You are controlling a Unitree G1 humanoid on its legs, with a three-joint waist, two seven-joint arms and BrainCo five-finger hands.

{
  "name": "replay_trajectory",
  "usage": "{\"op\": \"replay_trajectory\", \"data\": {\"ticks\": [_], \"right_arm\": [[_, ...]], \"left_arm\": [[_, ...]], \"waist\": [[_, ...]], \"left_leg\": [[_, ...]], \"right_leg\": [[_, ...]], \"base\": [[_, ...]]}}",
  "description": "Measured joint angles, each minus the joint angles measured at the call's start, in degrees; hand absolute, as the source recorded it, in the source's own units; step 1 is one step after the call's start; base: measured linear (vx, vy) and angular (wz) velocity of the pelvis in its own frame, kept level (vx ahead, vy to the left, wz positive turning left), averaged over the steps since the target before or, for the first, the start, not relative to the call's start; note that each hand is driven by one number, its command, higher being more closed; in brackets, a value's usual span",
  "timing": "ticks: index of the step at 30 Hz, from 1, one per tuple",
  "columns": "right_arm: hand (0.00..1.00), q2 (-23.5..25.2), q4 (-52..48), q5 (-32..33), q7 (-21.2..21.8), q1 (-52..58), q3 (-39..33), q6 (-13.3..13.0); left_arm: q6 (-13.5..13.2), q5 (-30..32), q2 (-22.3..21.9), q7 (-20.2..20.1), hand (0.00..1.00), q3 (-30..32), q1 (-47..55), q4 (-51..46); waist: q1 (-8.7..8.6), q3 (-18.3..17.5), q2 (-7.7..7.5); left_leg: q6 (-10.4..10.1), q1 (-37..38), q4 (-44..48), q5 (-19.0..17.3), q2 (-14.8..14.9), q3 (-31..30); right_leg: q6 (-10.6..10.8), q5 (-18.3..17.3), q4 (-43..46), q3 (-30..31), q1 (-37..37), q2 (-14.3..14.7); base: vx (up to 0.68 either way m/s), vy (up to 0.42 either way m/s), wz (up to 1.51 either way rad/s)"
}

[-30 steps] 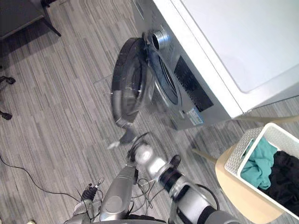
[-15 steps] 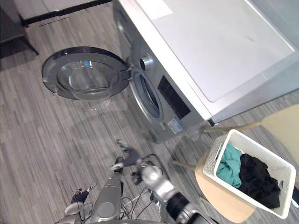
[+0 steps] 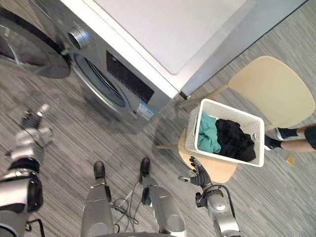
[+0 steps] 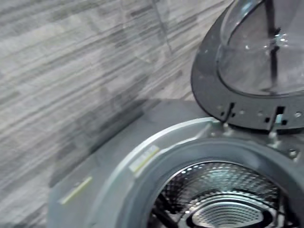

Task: Pick up the laundry basket with both hands and put the clothes into the washing machine.

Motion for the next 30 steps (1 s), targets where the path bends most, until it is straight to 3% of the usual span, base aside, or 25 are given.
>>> {"op": "replay_trajectory", "data": {"ticks": [3,6,15,20,23,30], "right_arm": [[0.00,2.77,-1.80,1.58,-0.39,0.43,-2.69,0.01],[0.00,2.99,-2.84,2.44,-0.47,0.74,-4.17,-0.09],[0.00,5.23,-4.59,5.18,-0.75,2.69,-6.90,-0.92],[0.00,5.74,-7.11,6.78,-2.79,4.23,-7.25,-1.83],[0.00,6.74,-9.27,7.42,-3.53,5.94,-7.47,-2.10],[0.00,7.26,-13.40,7.41,-4.23,10.35,-7.52,-2.08]], "left_arm": [[0.05,-8.53,3.49,0.42,0.00,1.08,-4.44,0.02],[0.04,-12.41,6.45,0.55,0.00,1.08,-8.20,0.00],[0.00,-16.04,8.01,0.85,0.00,1.09,-13.80,-0.32],[-0.41,-25.96,7.95,4.38,0.00,1.10,-16.04,-3.90],[-1.22,-32.18,7.39,6.10,0.00,1.14,-17.36,-4.79],[-3.59,-33.53,7.27,7.81,0.00,5.71,-17.93,-11.52]], "waist": [[-0.06,1.79,-1.58],[0.19,3.24,-2.15],[1.03,4.21,-1.95],[1.55,4.32,-1.80],[2.98,4.36,-1.75],[4.70,4.79,-1.16]], "left_leg": [[-0.18,-2.36,0.99,-0.17,0.31,-0.01],[-0.05,-4.70,4.35,-1.61,1.06,-0.78],[-0.09,-10.18,8.72,-3.86,2.24,-2.97],[0.02,-13.56,11.65,-5.49,3.26,-4.31],[-0.17,-16.39,14.97,-7.66,4.46,-5.01],[0.30,-17.44,19.27,-10.12,5.98,-5.26]], "right_leg": [[-0.26,1.34,-1.60,0.31,-1.38,0.34],[-0.83,1.80,-1.69,0.29,-2.03,0.92],[-1.02,1.89,-2.04,-1.44,-3.99,2.05],[-0.22,1.28,-2.02,-2.70,-5.26,2.58],[-0.13,1.12,-1.61,-2.94,-6.43,3.46],[-0.15,-0.37,1.19,-3.08,-6.62,4.14]], "base": [[0.04,-0.016,-0.11],[0.08,0.027,-0.06],[0.08,0.031,0.04],[0.06,0.030,0.02],[0.04,0.033,-0.11],[0.06,0.028,-0.07]]}}
